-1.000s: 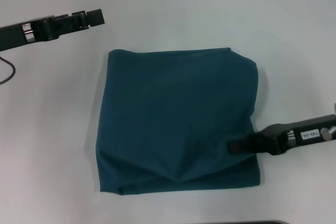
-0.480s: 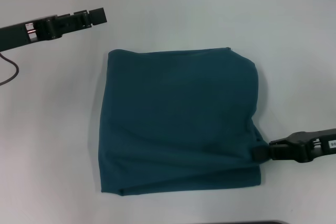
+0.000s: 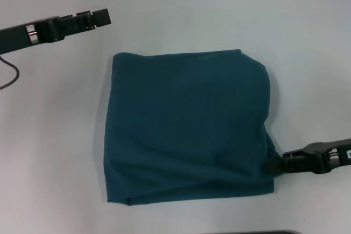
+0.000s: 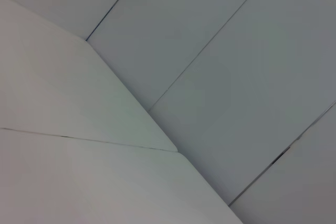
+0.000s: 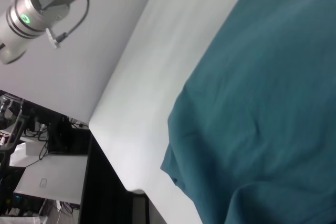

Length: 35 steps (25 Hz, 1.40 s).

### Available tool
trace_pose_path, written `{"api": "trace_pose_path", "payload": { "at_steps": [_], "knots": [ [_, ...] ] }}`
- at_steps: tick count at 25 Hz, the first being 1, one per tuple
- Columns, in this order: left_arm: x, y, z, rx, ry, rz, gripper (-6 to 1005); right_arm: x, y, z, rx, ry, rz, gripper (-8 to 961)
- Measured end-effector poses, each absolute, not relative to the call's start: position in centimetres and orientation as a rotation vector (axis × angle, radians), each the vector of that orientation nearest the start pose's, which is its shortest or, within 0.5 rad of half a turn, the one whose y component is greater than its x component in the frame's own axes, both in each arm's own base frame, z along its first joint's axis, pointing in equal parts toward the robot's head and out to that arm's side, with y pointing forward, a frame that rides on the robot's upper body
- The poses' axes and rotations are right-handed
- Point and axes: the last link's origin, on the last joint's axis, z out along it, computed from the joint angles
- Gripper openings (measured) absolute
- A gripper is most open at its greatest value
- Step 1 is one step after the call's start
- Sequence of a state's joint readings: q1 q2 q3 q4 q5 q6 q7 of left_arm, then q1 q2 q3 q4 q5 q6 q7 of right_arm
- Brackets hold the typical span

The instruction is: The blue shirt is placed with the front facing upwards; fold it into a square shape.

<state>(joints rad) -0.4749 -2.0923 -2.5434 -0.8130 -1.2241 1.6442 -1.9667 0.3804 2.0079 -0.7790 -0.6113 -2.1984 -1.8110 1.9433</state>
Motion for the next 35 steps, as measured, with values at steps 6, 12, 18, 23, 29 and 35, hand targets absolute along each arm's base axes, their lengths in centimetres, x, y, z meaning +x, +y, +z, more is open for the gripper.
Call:
{"api": "trace_pose_path", "payload": {
  "at_steps": [6,12,18,23,29,35],
  "knots": [
    [-25.8,32.9,4.2,-2.46,-1.286,-0.98,951,32.0,23.7,0.6,-2.732,1.807,0.448,198],
    [-25.9,33.0,4.2,-2.461,-1.273,-0.968,951,32.8,24.2,2.2,-2.6,1.841,0.542,430],
    [-26.0,33.1,4.1,-2.461,-1.273,-0.96,950,32.9,24.9,2.2,-2.529,1.898,0.572,536],
    [-25.9,33.1,4.0,-2.468,-1.271,-0.956,951,33.3,25.8,1.5,-2.45,1.928,0.534,552],
    [-25.9,33.1,4.0,-2.473,-1.26,-0.95,951,33.1,26.8,1.1,-2.416,1.914,0.549,536],
    [-25.9,33.1,4.0,-2.474,-1.259,-0.947,951,32.8,27.6,0.5,-2.412,1.917,0.532,520]
  ]
}}
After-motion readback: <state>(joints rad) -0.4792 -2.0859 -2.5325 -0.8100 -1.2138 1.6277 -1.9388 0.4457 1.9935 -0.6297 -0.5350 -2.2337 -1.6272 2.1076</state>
